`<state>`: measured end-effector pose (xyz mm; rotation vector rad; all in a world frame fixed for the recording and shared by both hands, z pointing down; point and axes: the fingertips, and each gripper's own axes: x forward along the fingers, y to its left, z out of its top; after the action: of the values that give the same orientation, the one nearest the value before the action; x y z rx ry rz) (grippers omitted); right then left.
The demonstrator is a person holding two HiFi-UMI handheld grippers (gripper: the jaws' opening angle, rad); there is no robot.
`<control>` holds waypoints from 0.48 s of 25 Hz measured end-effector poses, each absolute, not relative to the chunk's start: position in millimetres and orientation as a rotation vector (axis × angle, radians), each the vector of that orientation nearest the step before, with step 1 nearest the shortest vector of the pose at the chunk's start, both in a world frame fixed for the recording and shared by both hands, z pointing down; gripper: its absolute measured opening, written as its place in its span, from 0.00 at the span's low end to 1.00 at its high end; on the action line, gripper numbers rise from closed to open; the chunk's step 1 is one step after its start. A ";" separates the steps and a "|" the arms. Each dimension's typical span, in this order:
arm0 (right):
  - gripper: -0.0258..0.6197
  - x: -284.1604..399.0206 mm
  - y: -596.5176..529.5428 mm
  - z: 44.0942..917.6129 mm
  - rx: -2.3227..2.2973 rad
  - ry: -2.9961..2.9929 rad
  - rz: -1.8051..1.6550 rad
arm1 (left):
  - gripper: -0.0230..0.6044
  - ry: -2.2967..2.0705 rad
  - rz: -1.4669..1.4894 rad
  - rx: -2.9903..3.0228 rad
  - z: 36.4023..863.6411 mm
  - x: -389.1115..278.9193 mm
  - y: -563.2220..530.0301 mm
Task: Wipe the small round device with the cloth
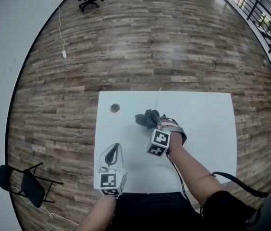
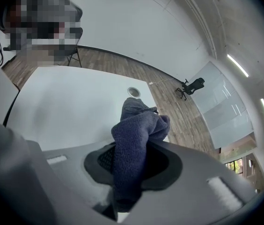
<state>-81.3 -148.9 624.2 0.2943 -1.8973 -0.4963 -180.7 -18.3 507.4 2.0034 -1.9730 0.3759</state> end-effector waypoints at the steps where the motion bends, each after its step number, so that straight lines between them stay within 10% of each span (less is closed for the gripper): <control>1: 0.18 -81.5 -143.9 629.2 0.273 -1.894 -0.476 | 0.05 -1.973 0.376 2.001 508.1 -181.0 -17.2; 12: 0.18 -52.9 -112.5 648.0 0.280 -1.926 -0.350 | 0.05 -1.872 0.401 2.094 516.7 -164.4 -6.4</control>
<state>-52.9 -112.5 648.0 0.2796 -1.9261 -0.3499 -164.4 -6.4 516.7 2.0943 -1.8724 0.4009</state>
